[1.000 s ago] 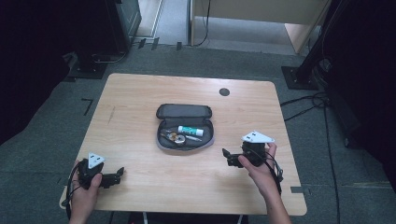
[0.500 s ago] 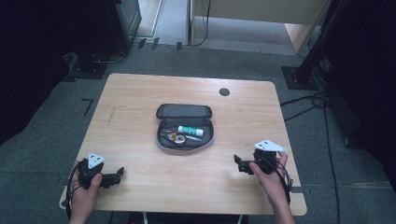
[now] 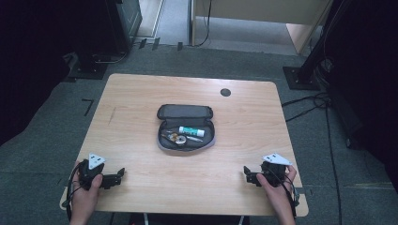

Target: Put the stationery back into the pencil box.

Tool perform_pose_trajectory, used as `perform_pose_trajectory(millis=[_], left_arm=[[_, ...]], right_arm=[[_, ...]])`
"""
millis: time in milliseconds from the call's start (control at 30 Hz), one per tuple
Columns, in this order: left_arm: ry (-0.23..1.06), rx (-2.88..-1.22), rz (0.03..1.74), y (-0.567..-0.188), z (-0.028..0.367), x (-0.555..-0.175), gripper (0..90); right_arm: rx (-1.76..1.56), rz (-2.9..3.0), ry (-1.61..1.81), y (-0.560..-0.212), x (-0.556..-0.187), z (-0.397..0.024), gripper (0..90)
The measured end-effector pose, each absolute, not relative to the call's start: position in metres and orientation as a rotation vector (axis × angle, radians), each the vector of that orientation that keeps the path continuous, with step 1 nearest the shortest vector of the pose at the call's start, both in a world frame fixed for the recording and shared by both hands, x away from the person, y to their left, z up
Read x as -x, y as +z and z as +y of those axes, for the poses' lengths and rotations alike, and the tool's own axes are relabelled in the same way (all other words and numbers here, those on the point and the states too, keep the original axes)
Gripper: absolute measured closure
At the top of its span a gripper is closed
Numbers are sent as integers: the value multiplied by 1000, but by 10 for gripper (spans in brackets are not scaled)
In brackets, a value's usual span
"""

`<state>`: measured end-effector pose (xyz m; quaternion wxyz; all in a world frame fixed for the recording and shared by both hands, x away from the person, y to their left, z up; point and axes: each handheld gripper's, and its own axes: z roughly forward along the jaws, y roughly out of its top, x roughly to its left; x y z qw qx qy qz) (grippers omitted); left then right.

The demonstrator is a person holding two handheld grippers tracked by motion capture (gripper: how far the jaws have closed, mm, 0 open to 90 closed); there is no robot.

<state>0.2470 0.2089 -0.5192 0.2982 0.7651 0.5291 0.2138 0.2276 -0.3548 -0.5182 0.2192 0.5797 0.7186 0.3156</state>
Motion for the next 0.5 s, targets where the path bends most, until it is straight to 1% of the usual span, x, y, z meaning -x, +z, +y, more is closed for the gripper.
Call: perform_pose_trajectory(millis=[100,500], left_arm=[[568,-2032,1406,-519,209,-247,0],[572,-2031,1411,-519,209,-247,0]], right_arm=[[-1625,1974,821,-525,-224,-357,0],[-1631,1934,831,-527,-216,-358,0]])
